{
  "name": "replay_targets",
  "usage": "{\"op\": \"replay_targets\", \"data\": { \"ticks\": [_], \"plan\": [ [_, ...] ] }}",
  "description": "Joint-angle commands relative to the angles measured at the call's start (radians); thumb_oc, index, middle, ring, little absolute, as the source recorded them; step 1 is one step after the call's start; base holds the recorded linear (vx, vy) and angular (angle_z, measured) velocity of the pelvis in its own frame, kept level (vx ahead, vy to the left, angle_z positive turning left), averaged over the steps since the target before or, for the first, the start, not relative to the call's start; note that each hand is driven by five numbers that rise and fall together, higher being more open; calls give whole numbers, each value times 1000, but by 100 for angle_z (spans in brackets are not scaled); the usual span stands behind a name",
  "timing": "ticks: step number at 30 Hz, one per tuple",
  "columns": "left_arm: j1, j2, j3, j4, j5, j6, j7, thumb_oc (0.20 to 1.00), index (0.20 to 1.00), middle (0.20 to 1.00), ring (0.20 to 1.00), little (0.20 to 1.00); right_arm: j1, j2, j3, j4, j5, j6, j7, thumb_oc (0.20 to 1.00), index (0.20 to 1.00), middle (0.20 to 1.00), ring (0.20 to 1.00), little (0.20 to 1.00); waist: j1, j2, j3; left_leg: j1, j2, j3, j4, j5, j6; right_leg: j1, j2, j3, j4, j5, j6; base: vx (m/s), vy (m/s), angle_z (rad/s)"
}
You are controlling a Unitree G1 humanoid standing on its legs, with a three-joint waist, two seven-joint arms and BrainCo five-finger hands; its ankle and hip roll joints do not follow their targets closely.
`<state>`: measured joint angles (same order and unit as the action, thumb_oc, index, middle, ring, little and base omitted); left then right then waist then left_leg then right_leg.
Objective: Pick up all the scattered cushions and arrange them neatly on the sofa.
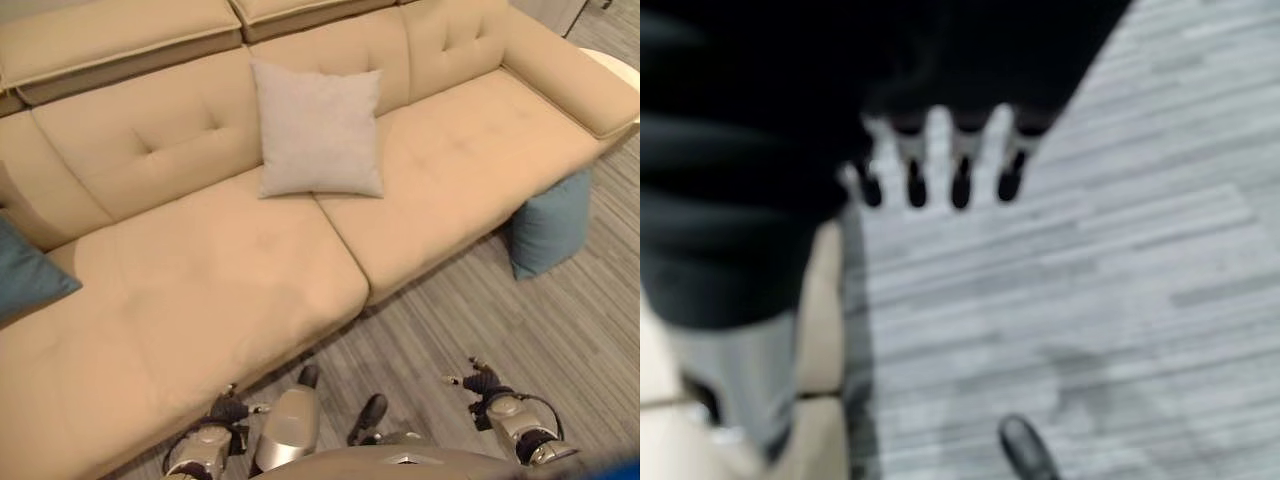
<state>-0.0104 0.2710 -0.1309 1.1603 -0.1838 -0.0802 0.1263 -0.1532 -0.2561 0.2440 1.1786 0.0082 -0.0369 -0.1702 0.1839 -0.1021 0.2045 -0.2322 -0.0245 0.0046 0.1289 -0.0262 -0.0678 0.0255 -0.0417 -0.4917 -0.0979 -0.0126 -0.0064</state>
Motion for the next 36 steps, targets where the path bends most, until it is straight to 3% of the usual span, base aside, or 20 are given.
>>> {"op": "replay_targets", "data": {
  "ticks": [1,2,4,7,8,9,11,13,14,15,16,18,21,26,27,28,29,30,34,36],
  "plan": [
    [-3,39,16,-1,4,-8,-13,1000,1000,1000,1000,1000,9,-30,-4,-16,13,-9,-3,1000,1000,1000,1000,1000,48,-10,-49,15,-29,18,-69,94,39,55,-12,80,46,-30,124,358,152,-5],
    [0,40,27,7,-15,-8,-11,1000,1000,1000,1000,1000,4,-14,2,-15,6,-13,-5,1000,1000,1000,1000,1000,57,-25,-57,38,-51,-19,-58,71,56,61,-29,77,102,-36,132,421,148,-15],
    [-3,47,27,11,-18,-7,-8,1000,1000,1000,1000,1000,2,-7,-3,-18,7,-15,-3,1000,1000,1000,1000,1000,54,-27,-58,58,-48,-17,-69,65,62,58,-38,72,160,-47,139,289,136,9],
    [-11,60,27,-3,-26,-4,-4,1000,1000,1000,1000,1000,-13,9,-4,-48,9,-16,3,1000,1000,1000,1000,1000,41,-25,-48,123,-57,-59,-71,22,105,-24,-108,100,451,54,183,260,172,32],
    [-12,60,27,-3,-26,-4,-4,1000,1000,1000,1000,1000,-13,9,-4,-48,9,-16,3,1000,1000,1000,1000,1000,40,-25,-51,119,-56,-60,-71,24,105,-26,-107,98,449,57,183,210,142,30],
    [-19,65,24,-15,-35,-6,1,1000,1000,1000,1000,1000,-22,15,6,-67,11,-19,3,1000,1000,1000,1000,1000,27,-6,-38,157,-46,-82,-72,4,120,-86,-102,140,539,63,175,223,132,19],
    [-26,67,20,-20,-37,-8,4,1000,1000,1000,1000,1000,-26,16,10,-73,12,-20,6,1000,1000,1000,1000,1000,23,0,-39,173,-40,-90,-79,-2,122,-121,-104,146,544,70,171,203,85,18],
    [-32,67,29,-39,-60,-16,11,1000,1000,1000,1000,1000,-30,17,21,-92,13,-21,10,1000,1000,1000,1000,1000,21,0,-40,224,-33,-120,-107,-22,115,-167,-126,150,395,78,163,296,-42,10],
    [-32,67,29,-39,-60,-16,11,1000,1000,1000,1000,1000,-30,17,21,-92,13,-21,10,1000,1000,1000,1000,1000,20,2,-38,228,-31,-120,-108,-23,114,-162,-124,148,393,78,163,398,-123,4],
    [-34,70,28,-46,-56,-19,10,1000,1000,1000,1000,1000,-40,15,32,-103,11,-20,12,1000,1000,1000,1000,1000,18,-4,-24,252,-29,-137,-107,-46,99,-178,-127,180,235,96,171,197,-77,20],
    [-34,70,28,-46,-56,-19,10,1000,1000,1000,1000,1000,-41,15,31,-103,11,-20,12,1000,1000,1000,1000,1000,17,-4,-25,249,-29,-138,-107,-44,100,-179,-128,179,232,98,172,342,-121,28],
    [-51,70,20,-38,-56,-24,14,1000,1000,1000,1000,1000,-51,11,36,-114,20,-18,9,1000,1000,1000,1000,1000,-23,2,-17,286,-24,-210,-96,-83,92,-238,-87,369,80,142,190,425,-74,30],
    [-65,58,16,-17,-65,-31,23,1000,1000,1000,1000,1000,-56,3,36,-116,23,-18,9,1000,1000,1000,1000,1000,-53,-2,-29,315,-25,-283,-86,-96,75,-248,-79,448,74,161,202,358,-66,105],
    [-54,41,-3,-11,-64,-29,28,1000,1000,1000,1000,1000,-39,-13,25,-114,32,-21,3,1000,1000,1000,1000,1000,-71,12,-62,337,21,-352,-54,-83,40,-228,-75,406,125,136,179,342,-159,108],
    [-52,33,-9,-22,-73,-27,27,1000,1000,1000,1000,1000,-22,-26,8,-130,51,-28,-6,1000,1000,1000,1000,1000,-70,19,-61,310,57,-320,6,-51,9,-193,-77,337,129,110,171,357,-289,123],
    [-62,32,-16,-29,-76,-26,24,1000,1000,1000,1000,1000,-24,-34,6,-141,60,-32,-12,1000,1000,1000,1000,1000,-72,16,-53,277,70,-294,46,-34,0,-176,-78,314,124,102,163,227,-224,128],
    [-62,33,-16,-29,-76,-26,24,1000,1000,1000,1000,1000,-24,-34,6,-141,60,-32,-12,1000,1000,1000,1000,1000,-74,13,-55,273,66,-296,45,-31,0,-179,-82,313,124,103,164,54,-201,146],
    [-75,31,-27,-56,-94,-32,24,1000,1000,1000,1000,1000,-24,-50,-1,-157,72,-36,-23,1000,1000,1000,1000,1000,-66,4,-31,198,66,-242,97,-9,-7,-151,-91,256,107,91,156,30,-170,114],
    [-81,31,-47,-95,-94,-31,15,1000,1000,1000,1000,1000,-12,-69,-28,-195,86,-34,-32,1000,1000,1000,1000,1000,-77,4,-27,132,88,-104,3,-9,-7,-113,-97,180,76,64,156,55,-89,80],
    [-84,32,-60,-120,-84,-33,12,1000,1000,1000,1000,1000,2,-75,-52,-226,96,-40,-40,1000,1000,1000,1000,1000,-91,14,-35,89,98,-25,-92,38,-7,-97,-93,143,63,50,160,147,1,81]
  ]
}}
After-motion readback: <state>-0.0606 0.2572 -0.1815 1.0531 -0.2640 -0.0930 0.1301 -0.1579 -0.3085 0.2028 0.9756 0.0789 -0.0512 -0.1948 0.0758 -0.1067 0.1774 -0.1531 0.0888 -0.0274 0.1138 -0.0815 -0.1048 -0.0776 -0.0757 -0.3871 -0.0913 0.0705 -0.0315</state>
